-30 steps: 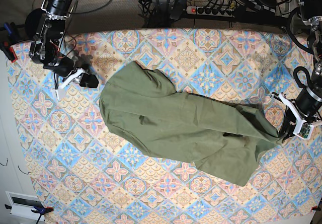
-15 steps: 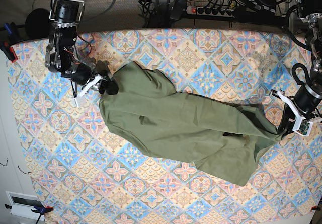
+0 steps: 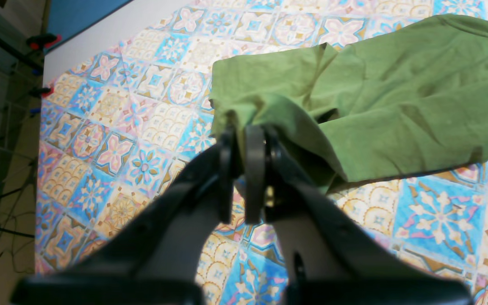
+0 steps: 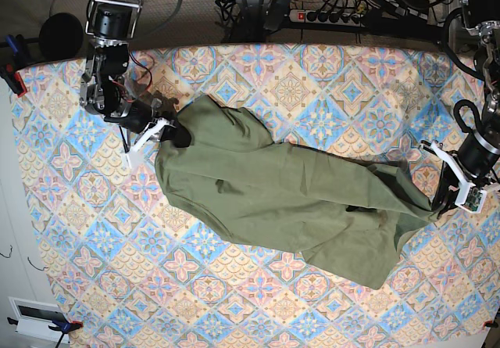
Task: Layout the t-shirt on the table in an organized manner, then fold the t-shirt properly
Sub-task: 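Grasp the t-shirt collar end with the right gripper, then lift the t-shirt high with both grippers, holding its two shoulder corners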
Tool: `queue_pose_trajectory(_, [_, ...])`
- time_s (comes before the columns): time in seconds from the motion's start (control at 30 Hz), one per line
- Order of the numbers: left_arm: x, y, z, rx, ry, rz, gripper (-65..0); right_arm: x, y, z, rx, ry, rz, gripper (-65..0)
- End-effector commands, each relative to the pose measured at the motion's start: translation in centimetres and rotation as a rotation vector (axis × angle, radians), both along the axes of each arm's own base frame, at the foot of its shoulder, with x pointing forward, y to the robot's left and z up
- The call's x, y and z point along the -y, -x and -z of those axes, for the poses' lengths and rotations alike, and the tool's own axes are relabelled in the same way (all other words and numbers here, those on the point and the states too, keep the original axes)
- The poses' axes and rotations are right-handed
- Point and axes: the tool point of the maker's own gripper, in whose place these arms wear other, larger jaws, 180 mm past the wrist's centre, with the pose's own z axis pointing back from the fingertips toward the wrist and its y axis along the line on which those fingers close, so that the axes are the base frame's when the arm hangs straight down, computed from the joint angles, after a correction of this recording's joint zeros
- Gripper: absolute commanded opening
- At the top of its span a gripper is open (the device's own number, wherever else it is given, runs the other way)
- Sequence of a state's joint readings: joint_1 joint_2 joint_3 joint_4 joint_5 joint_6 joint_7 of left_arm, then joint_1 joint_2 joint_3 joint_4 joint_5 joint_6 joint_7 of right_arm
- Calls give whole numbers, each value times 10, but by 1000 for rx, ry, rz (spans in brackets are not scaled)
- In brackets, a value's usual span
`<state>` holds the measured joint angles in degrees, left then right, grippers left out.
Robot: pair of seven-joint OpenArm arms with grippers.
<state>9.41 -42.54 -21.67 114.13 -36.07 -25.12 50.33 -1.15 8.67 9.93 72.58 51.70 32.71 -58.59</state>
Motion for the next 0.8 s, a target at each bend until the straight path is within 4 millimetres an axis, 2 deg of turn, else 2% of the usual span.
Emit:
queue_pose_trajectory(0.0, [-2,-4,-17,51,-9,5,-650,7,-12,-15,55,-1,11,-650])
queue_pose_trajectory(0.1, [-2,-5,-17,53,-9,3,-650,10,-18,-29,100,17,7,-635])
queue_pose_trajectory(0.17, [-2,-5,-18,58,-8,4,-650,22,-25,-47,160,43,27,-640])
queue_pose_trajectory(0.33, [0,-18,-42,134,8,1,-650,49,-37,-107,324,142,51,-640])
queue_pose_trajectory(0.47, [0,-26,-60,185,10,-2,-650,68,-39,-135,398,189,96,-640])
queue_pose_trajectory(0.57, [0,-32,-76,232,10,0,-650,92,-44,-161,467,235,138,-640])
queue_pose_trajectory(0.67, [0,-36,-91,272,10,0,-650,106,-50,-194,584,203,166,-640])
queue_pose_trajectory(0.77, [0,-41,-109,321,10,0,-650,127,-56,-223,681,263,160,-641])
